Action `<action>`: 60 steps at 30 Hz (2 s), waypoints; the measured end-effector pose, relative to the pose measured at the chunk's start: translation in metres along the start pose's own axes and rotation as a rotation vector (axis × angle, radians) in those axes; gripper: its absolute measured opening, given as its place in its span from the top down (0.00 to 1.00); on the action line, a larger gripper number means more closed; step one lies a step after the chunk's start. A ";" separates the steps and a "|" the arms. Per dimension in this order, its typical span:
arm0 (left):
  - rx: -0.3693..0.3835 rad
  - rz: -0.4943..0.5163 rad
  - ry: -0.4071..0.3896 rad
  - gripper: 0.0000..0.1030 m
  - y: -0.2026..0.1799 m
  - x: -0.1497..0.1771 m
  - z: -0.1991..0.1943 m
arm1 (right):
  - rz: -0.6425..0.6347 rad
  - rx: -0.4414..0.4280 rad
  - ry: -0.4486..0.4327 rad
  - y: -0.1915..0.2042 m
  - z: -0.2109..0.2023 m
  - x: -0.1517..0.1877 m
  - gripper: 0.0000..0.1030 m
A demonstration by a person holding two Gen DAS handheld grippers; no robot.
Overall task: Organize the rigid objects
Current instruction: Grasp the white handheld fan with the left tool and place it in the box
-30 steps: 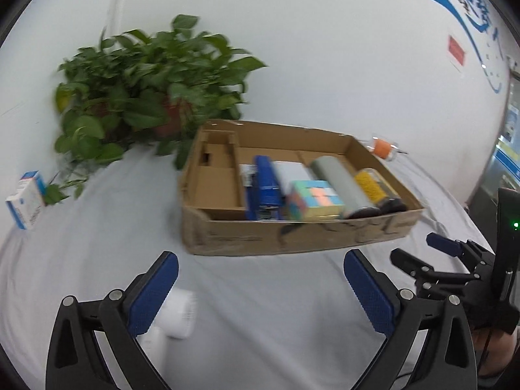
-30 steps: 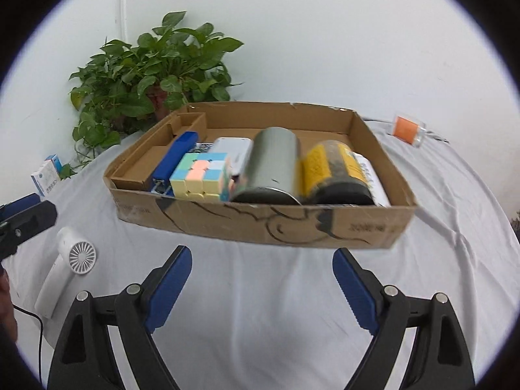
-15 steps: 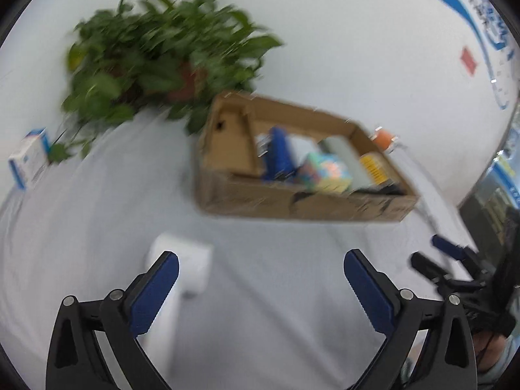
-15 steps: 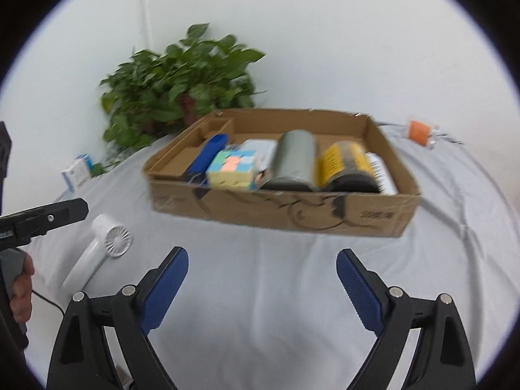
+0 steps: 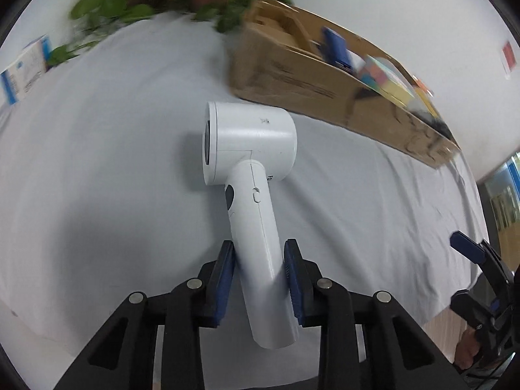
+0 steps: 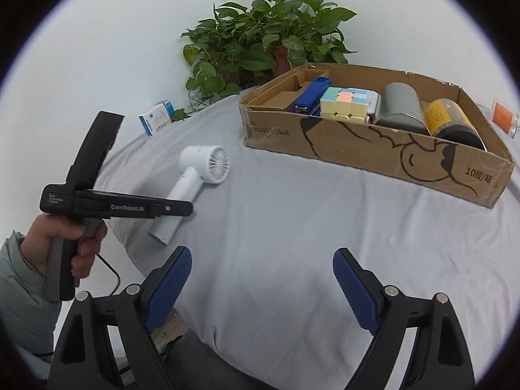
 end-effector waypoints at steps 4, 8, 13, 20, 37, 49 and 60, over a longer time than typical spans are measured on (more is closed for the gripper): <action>0.149 0.010 0.053 0.73 -0.065 -0.004 0.017 | -0.004 0.012 -0.004 -0.009 -0.010 0.008 0.17; 0.317 0.014 0.109 0.37 -0.123 -0.006 0.032 | -0.006 0.013 0.011 -0.019 -0.020 0.016 0.19; 0.383 0.052 0.142 0.37 -0.154 -0.015 0.046 | 0.011 0.062 0.049 -0.027 -0.021 0.024 0.20; 0.414 0.065 0.156 0.67 -0.152 -0.011 0.050 | 0.037 0.080 0.128 -0.016 0.025 0.022 0.48; 0.333 0.085 -0.230 0.69 -0.059 -0.129 -0.053 | -0.077 0.115 -0.095 0.023 0.040 -0.104 0.68; 0.403 0.071 -0.112 0.69 0.011 -0.285 0.012 | 0.045 0.108 -0.051 -0.021 0.137 -0.224 0.67; 0.276 0.107 -0.122 0.71 0.032 -0.260 0.011 | 0.090 0.126 0.043 -0.018 0.140 -0.192 0.64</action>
Point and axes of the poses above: each gripper's, at about its wrist camera, not at the fingertips, and z roughly the way its jaws point, y to its left, x to its underside, the point moved 2 cm from there along z, roughly the way its jaws point, and after that the axes turned 9 degrees about -x, right-handed, at the moved point
